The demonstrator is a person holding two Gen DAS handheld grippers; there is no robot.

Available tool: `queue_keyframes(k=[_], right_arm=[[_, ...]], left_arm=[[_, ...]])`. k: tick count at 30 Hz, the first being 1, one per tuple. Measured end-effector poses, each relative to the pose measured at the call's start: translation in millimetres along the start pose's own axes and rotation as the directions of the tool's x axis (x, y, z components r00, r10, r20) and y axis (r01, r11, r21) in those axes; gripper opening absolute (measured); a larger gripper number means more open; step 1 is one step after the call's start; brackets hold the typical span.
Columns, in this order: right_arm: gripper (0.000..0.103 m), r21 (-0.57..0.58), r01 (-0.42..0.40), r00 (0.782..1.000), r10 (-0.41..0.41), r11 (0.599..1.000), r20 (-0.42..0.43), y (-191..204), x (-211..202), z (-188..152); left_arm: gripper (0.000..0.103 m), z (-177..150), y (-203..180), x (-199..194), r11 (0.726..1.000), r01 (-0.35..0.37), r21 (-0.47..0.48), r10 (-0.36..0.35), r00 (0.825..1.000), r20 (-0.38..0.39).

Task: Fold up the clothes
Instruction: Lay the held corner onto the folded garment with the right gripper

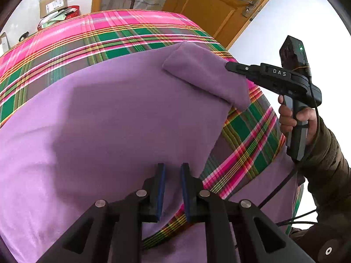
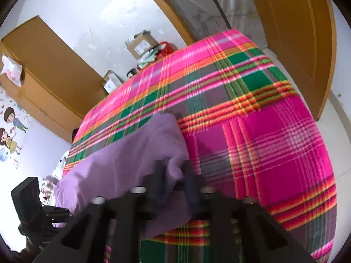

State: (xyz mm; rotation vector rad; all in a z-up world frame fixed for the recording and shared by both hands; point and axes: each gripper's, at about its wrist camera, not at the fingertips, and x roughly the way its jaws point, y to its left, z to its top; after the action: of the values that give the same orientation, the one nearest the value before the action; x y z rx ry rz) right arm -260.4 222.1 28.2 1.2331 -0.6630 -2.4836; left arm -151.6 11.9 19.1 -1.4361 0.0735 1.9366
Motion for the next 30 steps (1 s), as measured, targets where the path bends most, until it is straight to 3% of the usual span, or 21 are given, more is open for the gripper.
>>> queue_keyframes(k=[9, 20, 25, 30], right_arm=[[0.009, 0.005, 0.098, 0.983, -0.098, 0.995, 0.152, -7, -32, 9], [0.009, 0.082, 0.273, 0.914, -0.285, 0.959, 0.289, -46, -68, 22], [0.009, 0.124, 0.332, 0.884, -0.354, 0.935, 0.305, -68, -73, 31], [0.009, 0.139, 0.416, 0.840, -0.438, 0.899, 0.321, -89, -79, 35]], left_arm=[[0.014, 2, -3, 3, 1.000, 0.003, 0.001, -0.003, 1.000, 0.000], [0.014, 5, -9, 5, 1.000, -0.018, 0.017, 0.018, 1.000, -0.005], [0.014, 7, -6, 4, 1.000, 0.007, 0.003, -0.007, 1.000, -0.002], [0.014, 8, -4, 6, 1.000, 0.008, -0.004, -0.008, 1.000, -0.008]])
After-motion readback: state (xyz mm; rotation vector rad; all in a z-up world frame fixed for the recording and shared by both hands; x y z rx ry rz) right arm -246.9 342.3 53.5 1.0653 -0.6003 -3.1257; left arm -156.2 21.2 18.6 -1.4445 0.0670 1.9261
